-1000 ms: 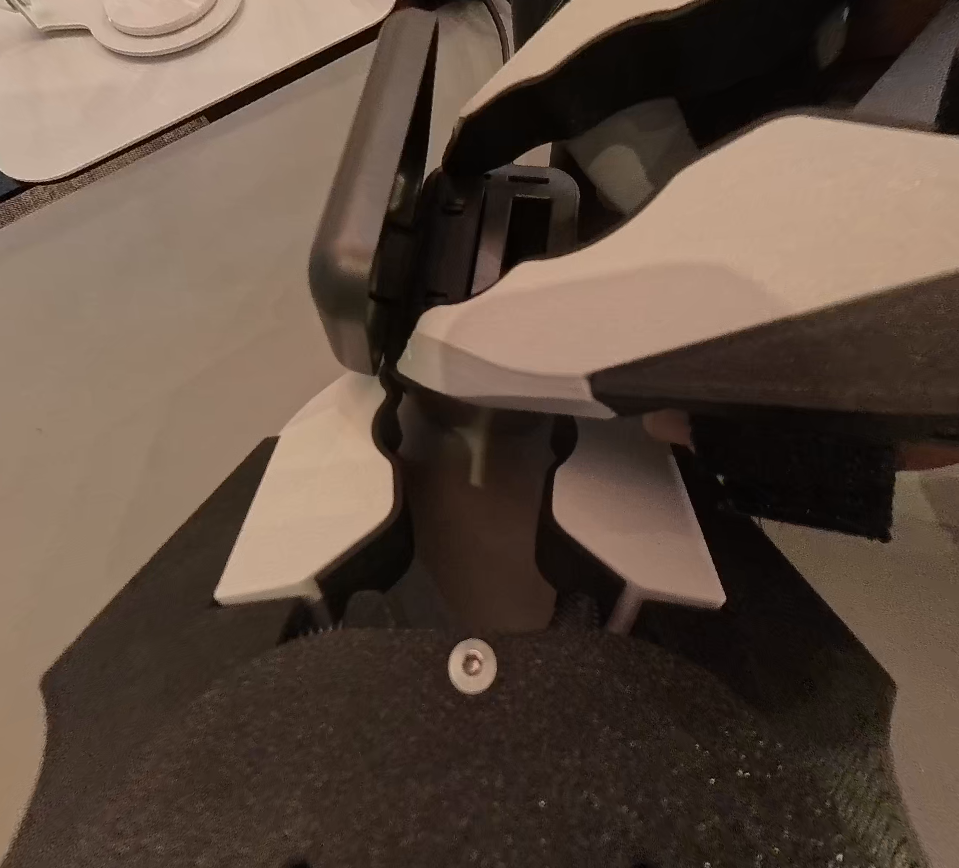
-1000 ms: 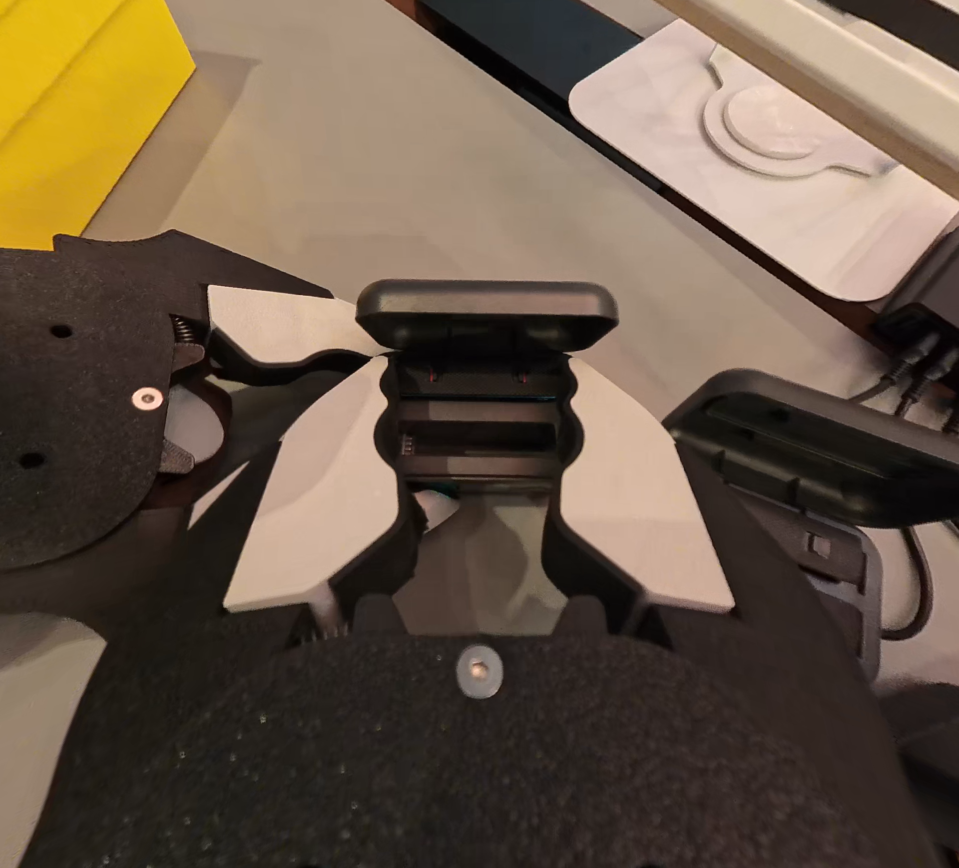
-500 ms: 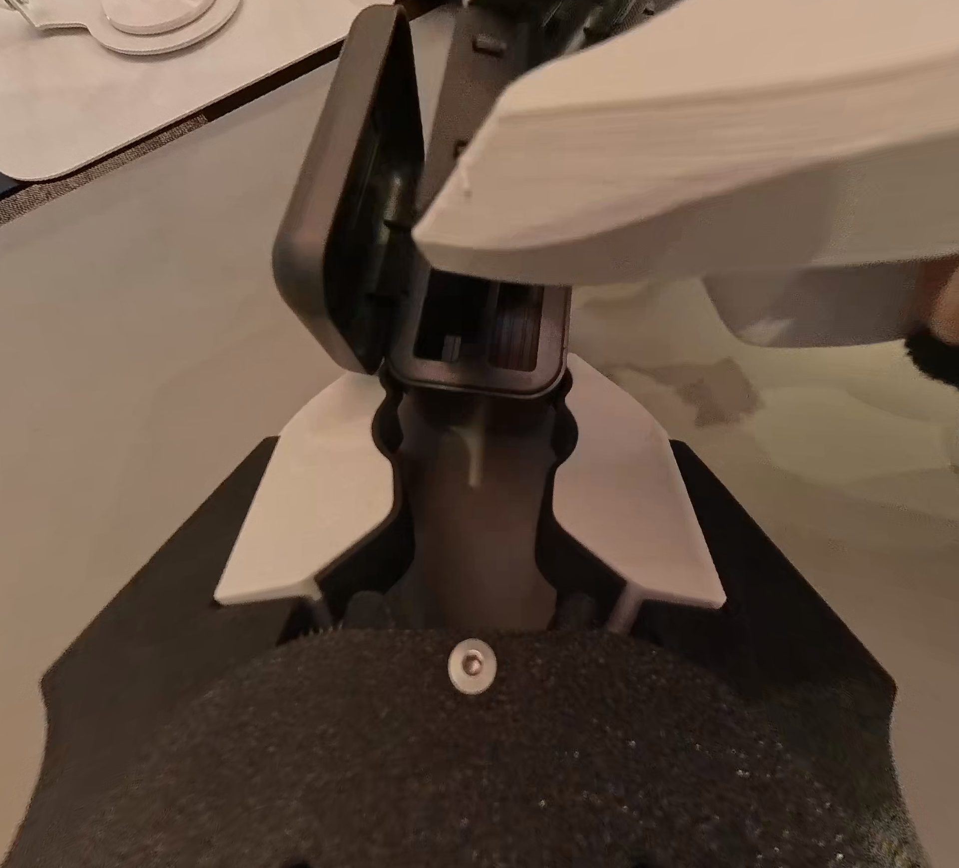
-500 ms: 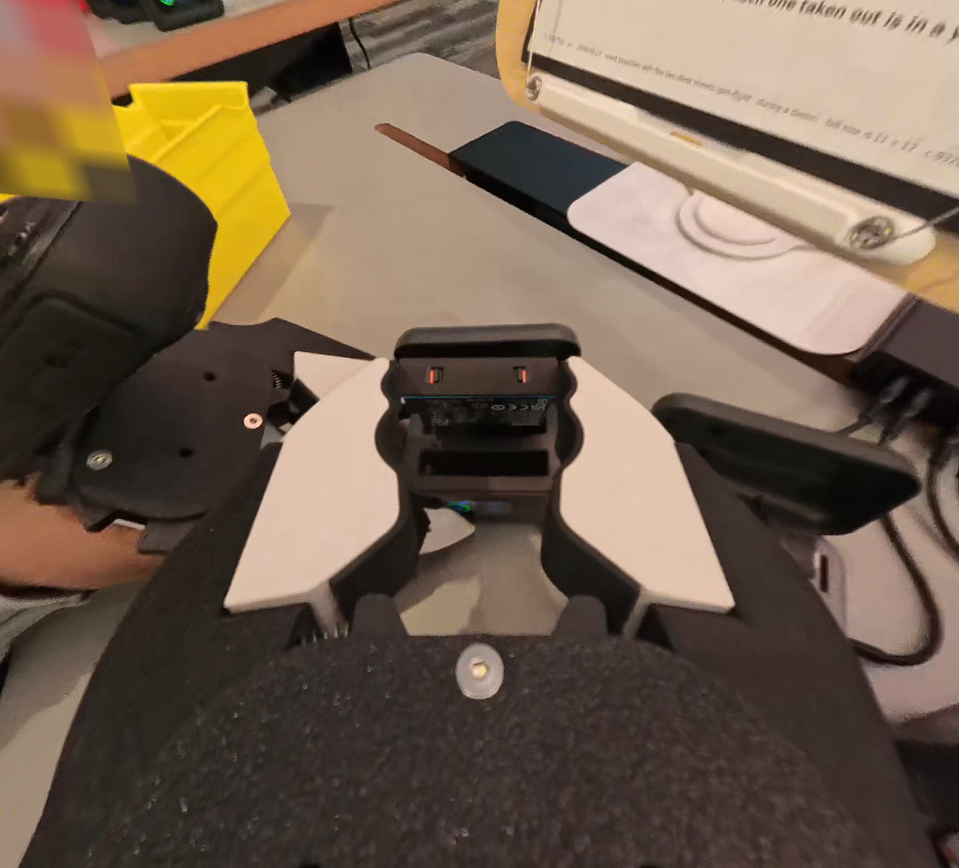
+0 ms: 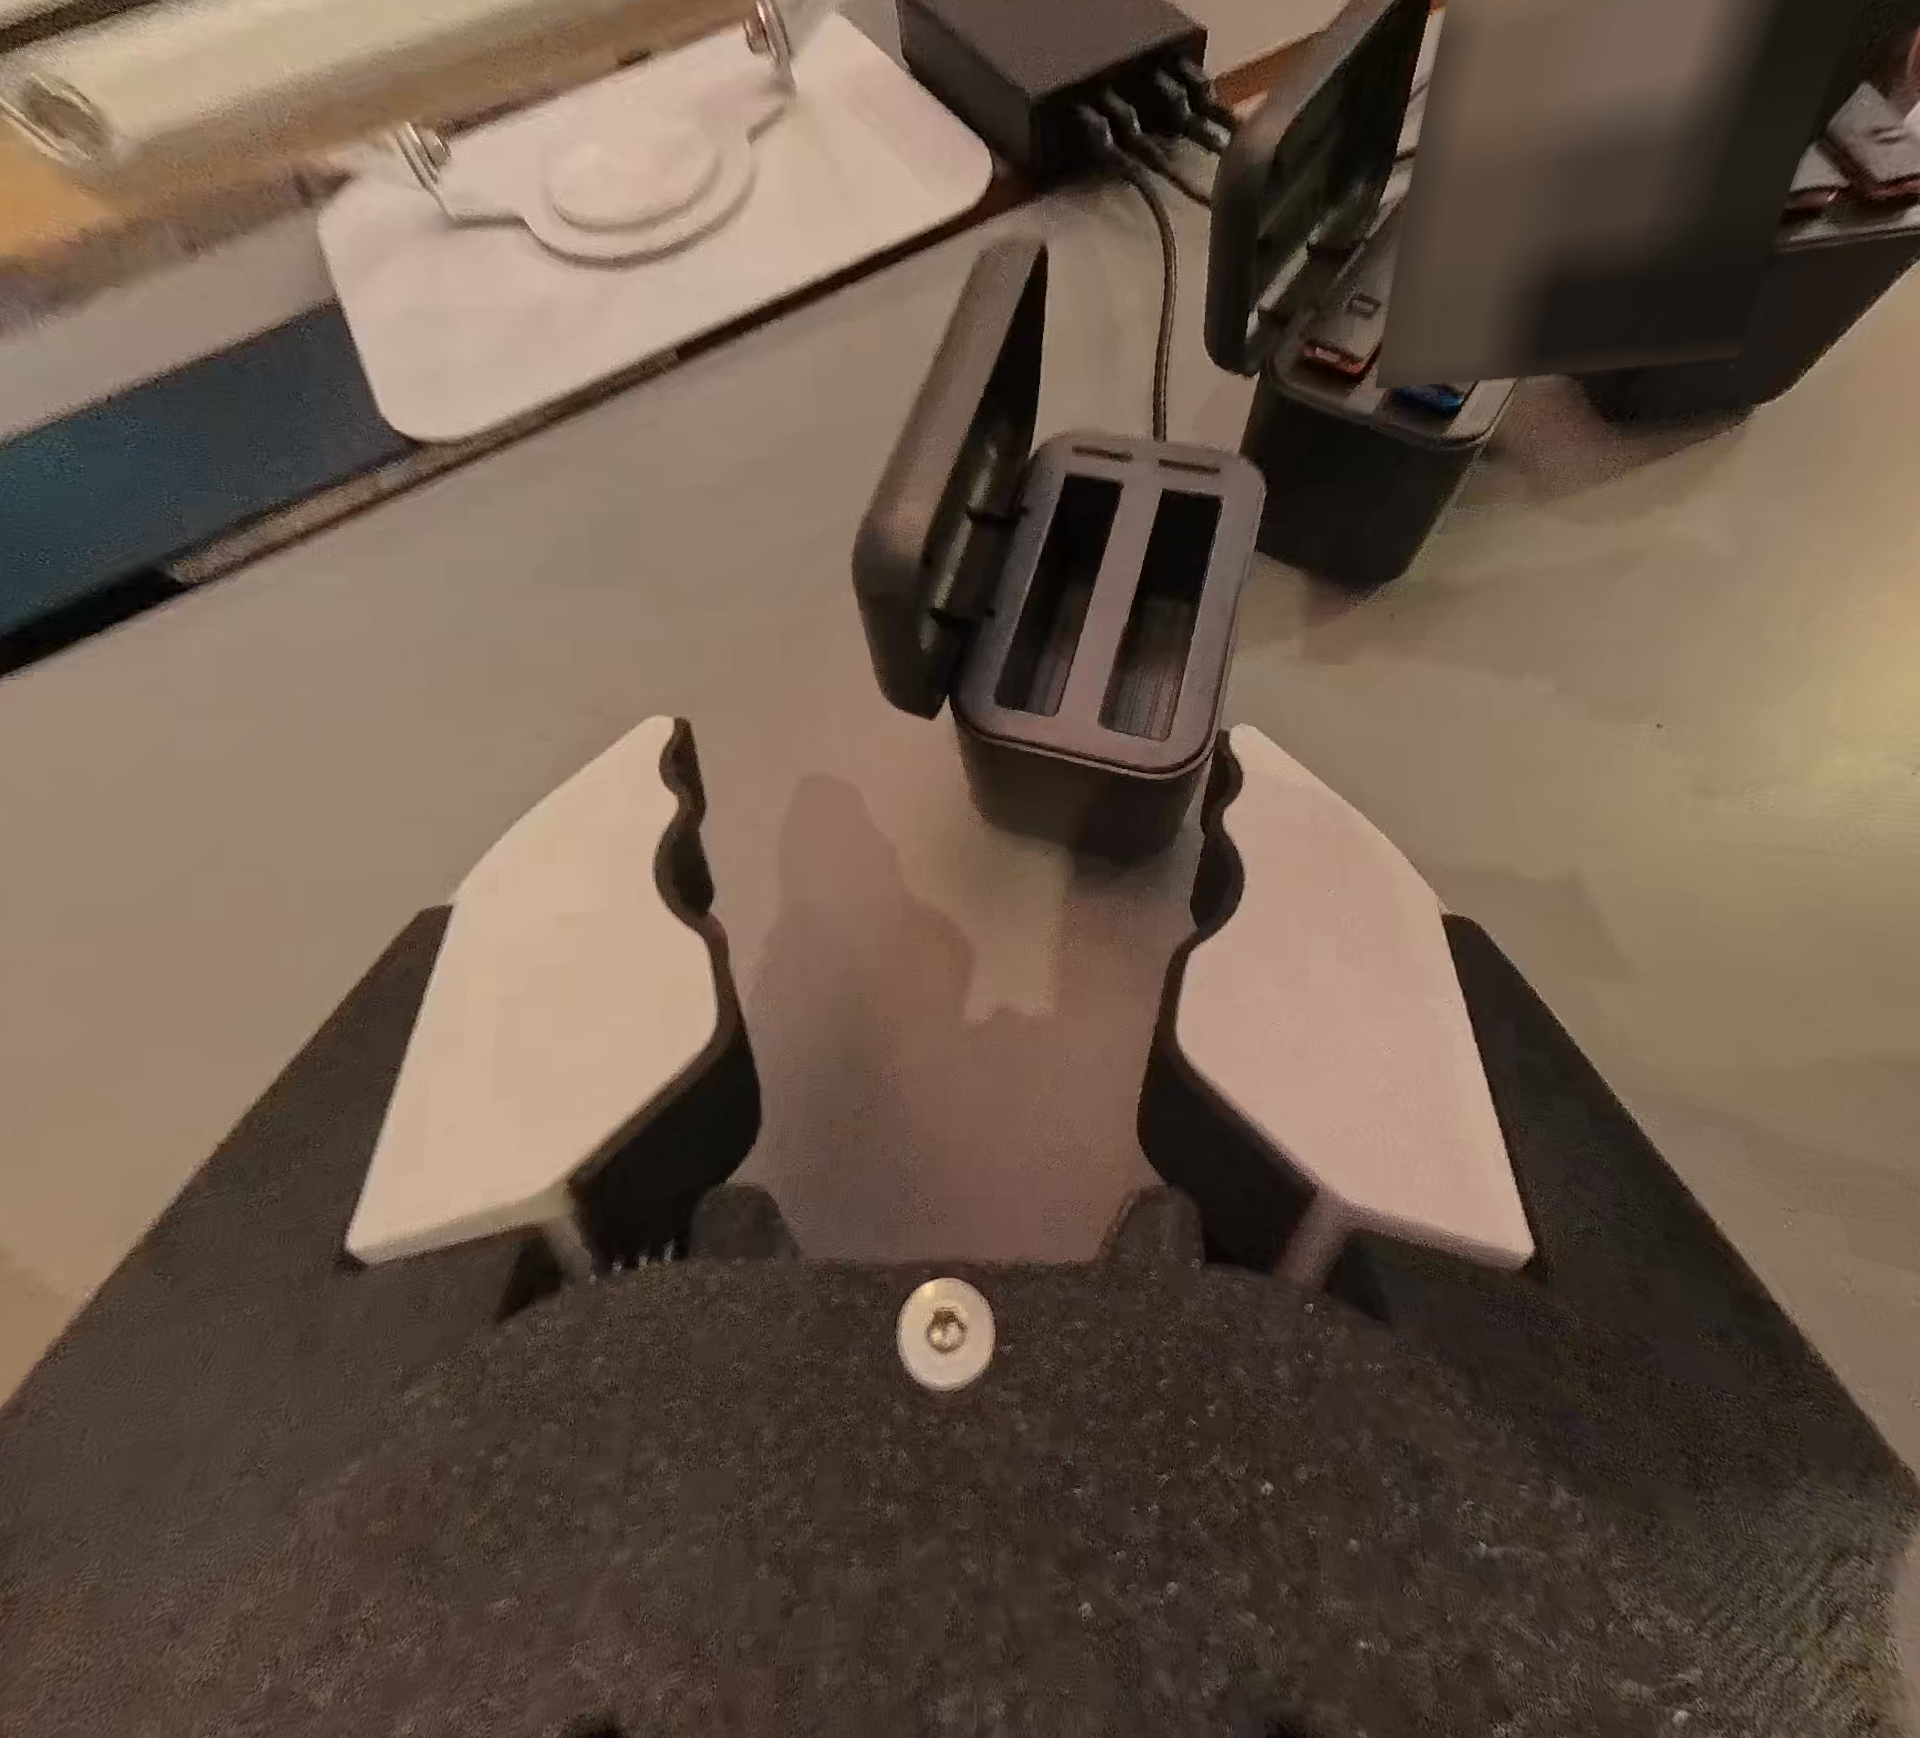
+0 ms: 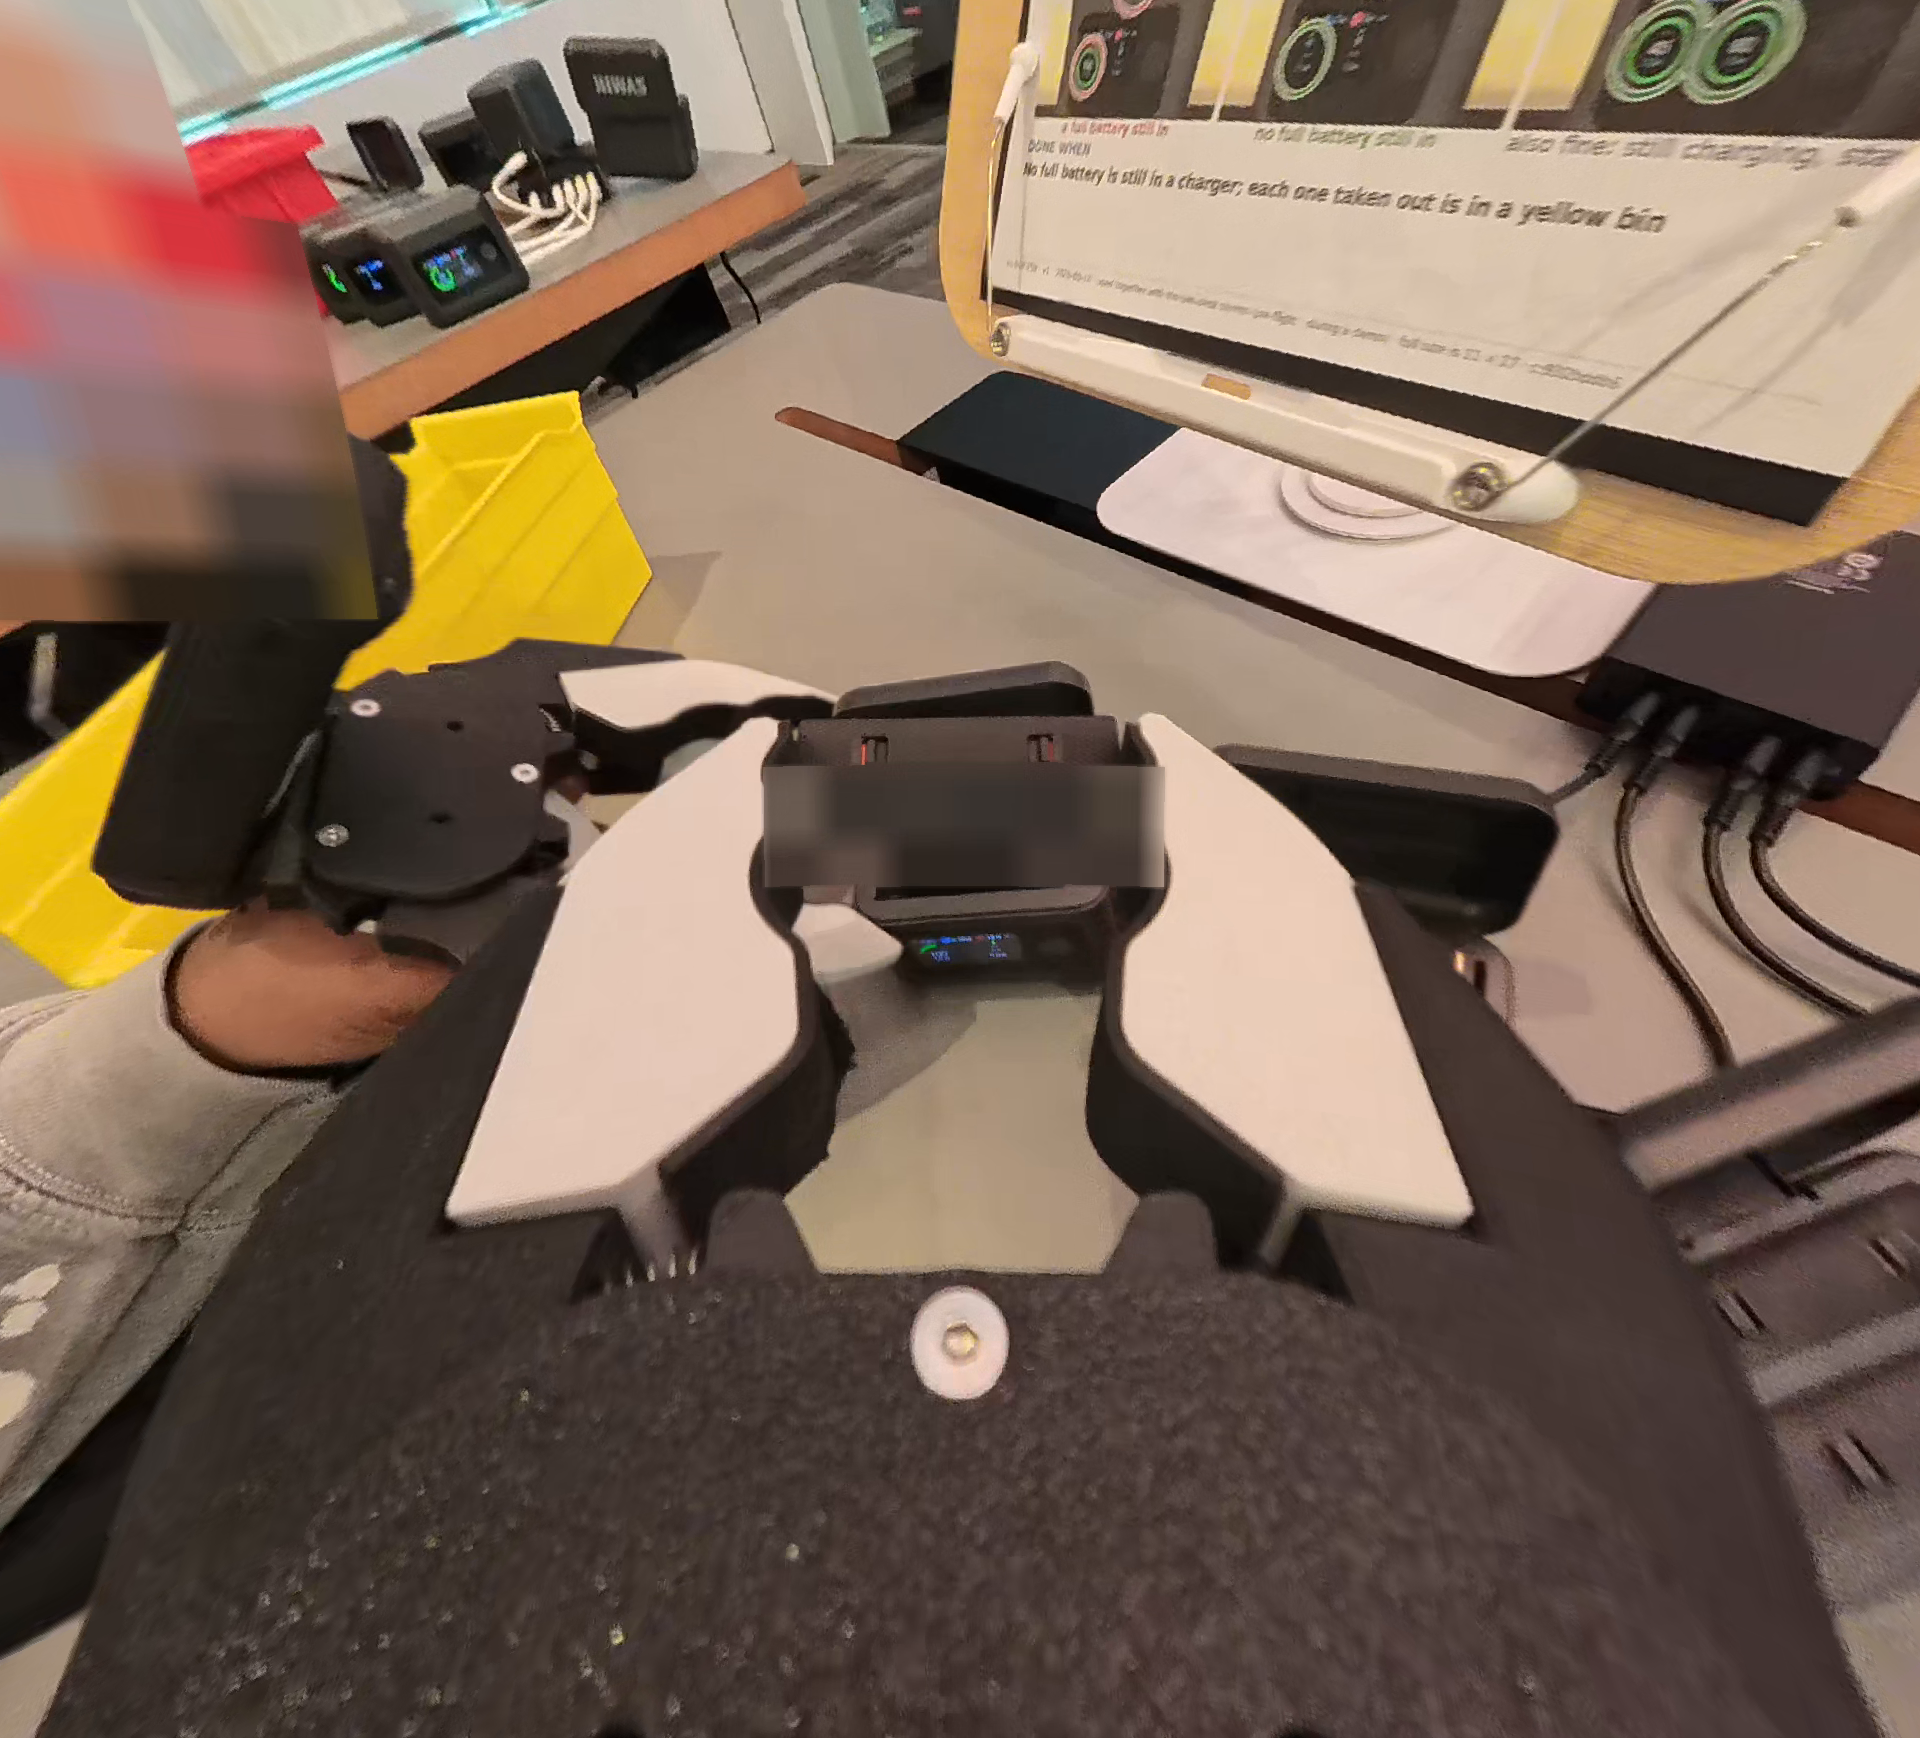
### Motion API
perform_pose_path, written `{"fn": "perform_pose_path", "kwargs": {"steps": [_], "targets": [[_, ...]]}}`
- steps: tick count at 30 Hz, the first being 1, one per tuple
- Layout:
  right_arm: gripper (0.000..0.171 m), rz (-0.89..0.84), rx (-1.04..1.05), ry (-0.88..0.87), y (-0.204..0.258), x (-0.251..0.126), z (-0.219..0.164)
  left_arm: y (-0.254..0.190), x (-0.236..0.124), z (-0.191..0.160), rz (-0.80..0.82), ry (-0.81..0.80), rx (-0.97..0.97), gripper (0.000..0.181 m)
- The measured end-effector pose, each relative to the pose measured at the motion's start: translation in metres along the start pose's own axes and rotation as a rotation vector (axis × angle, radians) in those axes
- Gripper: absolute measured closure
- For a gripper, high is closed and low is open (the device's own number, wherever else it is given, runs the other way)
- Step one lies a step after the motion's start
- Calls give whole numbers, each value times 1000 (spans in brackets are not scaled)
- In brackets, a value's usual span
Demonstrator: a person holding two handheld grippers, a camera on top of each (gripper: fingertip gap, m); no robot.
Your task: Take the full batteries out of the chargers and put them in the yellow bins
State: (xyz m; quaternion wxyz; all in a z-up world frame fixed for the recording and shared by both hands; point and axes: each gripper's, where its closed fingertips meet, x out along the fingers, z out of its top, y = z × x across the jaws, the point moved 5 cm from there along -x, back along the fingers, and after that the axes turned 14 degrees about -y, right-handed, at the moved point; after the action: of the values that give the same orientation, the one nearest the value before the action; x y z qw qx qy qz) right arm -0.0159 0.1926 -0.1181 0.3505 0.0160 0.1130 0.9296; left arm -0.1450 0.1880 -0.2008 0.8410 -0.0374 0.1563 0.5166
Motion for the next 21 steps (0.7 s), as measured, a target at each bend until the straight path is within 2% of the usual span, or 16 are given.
{"fn": "perform_pose_path", "kwargs": {"steps": [7,14,18,21], "targets": [[112,10,160,-75,-6,-25,11,-7,-19,32,-45,-132,107,95],[112,112,394,-94,1,-23,10,-46,-32,64,-159,-421,189,122],[112,156,473,-68,8,-19,2,-56,-32,67,-176,-465,197,130],[112,183,517,-46,13,-15,-3,-57,-34,67,-153,-505,237,151]]}}
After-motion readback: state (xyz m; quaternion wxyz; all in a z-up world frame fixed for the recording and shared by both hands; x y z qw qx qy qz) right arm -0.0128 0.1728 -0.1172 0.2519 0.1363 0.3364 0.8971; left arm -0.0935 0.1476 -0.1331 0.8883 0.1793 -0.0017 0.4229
